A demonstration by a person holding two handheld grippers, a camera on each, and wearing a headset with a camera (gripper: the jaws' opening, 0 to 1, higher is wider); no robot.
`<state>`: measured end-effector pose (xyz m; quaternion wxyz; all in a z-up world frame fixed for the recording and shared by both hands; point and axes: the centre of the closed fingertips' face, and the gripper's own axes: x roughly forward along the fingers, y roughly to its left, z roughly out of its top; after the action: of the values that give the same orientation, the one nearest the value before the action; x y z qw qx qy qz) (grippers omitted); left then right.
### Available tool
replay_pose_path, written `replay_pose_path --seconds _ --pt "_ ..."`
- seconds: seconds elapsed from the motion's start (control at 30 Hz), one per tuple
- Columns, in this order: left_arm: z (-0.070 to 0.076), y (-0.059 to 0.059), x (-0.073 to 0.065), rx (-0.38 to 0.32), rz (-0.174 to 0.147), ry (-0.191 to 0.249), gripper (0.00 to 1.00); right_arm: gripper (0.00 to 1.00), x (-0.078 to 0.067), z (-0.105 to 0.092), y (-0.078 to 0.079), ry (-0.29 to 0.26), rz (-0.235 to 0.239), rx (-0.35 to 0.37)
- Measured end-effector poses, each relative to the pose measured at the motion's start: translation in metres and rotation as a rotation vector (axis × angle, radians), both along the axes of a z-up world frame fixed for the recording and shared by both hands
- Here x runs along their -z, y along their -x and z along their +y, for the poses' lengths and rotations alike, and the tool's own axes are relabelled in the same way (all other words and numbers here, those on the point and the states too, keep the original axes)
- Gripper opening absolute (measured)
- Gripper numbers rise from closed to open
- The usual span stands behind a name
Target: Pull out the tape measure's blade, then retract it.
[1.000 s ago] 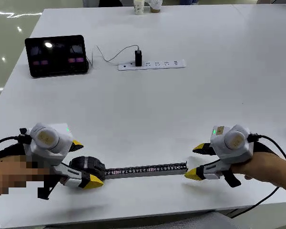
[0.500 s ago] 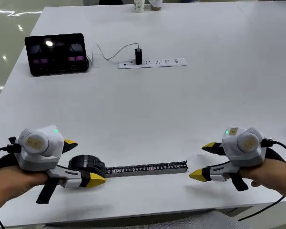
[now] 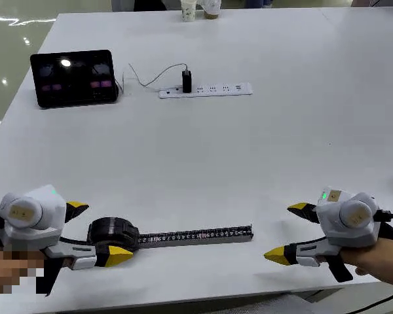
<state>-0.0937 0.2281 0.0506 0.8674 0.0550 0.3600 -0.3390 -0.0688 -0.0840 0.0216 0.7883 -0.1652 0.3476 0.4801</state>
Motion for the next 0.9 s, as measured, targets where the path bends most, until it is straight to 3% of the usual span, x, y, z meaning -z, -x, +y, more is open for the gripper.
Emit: replay_pose_path --seconds 0.23,0.57,0.73,0.9 --pt "0.016 0.006 0.005 -0.035 -0.010 0.003 0.99 0.81 -0.002 -0.008 -0.001 -0.016 -0.003 0.039" --pt "0.025 0.002 -0.002 -0.061 -0.081 0.024 0.99 0.99 -0.005 -0.025 0.001 -0.034 -0.011 0.101" --pt "0.031 0.004 -0.001 -0.060 -0.083 0.013 0.99 0.99 -0.006 -0.032 0.004 -0.033 -0.021 0.117" --pt "0.039 0.008 0.001 -0.069 -0.086 -0.006 0.99 0.99 -0.009 -0.032 0.008 -0.033 -0.047 0.081"
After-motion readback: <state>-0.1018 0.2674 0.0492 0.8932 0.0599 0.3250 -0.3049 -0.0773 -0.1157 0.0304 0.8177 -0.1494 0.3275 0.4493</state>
